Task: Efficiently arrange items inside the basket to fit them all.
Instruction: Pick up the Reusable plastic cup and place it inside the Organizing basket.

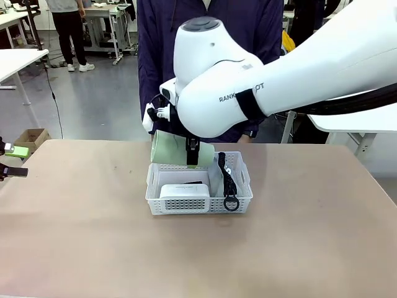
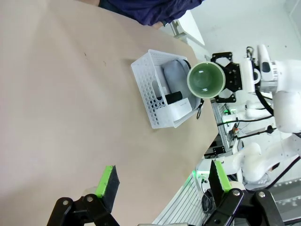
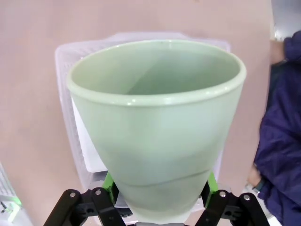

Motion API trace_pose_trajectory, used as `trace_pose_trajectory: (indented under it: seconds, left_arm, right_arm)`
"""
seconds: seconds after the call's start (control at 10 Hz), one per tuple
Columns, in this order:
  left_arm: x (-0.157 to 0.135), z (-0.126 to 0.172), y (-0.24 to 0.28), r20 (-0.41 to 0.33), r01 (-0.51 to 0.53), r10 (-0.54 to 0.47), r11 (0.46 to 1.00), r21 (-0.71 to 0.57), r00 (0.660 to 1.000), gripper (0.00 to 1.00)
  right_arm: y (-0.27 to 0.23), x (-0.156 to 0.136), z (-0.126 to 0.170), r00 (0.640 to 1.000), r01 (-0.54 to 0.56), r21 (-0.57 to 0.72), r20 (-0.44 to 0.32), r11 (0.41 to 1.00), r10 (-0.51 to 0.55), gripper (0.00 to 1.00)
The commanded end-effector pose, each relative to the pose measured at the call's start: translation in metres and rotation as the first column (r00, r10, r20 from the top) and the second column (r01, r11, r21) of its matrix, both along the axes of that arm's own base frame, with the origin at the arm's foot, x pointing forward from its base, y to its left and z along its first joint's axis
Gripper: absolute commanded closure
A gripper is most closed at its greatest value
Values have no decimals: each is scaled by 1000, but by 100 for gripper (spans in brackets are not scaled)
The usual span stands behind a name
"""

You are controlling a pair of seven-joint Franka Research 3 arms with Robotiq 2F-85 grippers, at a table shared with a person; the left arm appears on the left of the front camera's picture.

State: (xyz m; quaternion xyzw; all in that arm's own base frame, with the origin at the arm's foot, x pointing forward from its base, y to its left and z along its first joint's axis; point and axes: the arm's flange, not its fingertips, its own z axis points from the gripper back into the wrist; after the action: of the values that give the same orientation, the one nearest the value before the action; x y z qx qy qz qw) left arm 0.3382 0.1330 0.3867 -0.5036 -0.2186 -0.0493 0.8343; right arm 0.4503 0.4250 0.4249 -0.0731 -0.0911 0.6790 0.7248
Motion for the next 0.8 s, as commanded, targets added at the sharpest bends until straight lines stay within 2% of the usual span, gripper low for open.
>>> trace_pose_trajectory:
  seconds: [0.0, 0.2, 0.7]
  left_arm:
    - [-6, 0, -2, -4, 1, -1, 1000, 3, 1000, 0]
    - [-6, 0, -2, -4, 1, -1, 1000, 3, 1000, 0]
    - [-6, 0, -2, -4, 1, -1, 1000, 3, 1000, 0]
  right_arm:
    - [20, 12, -9, 995, 88, -51, -38, 995, -89, 18]
    - [23, 22, -28, 990, 125, -63, -62, 990, -129, 18]
    - [29, 42, -52, 987, 146, -122, -50, 982, -153, 18]
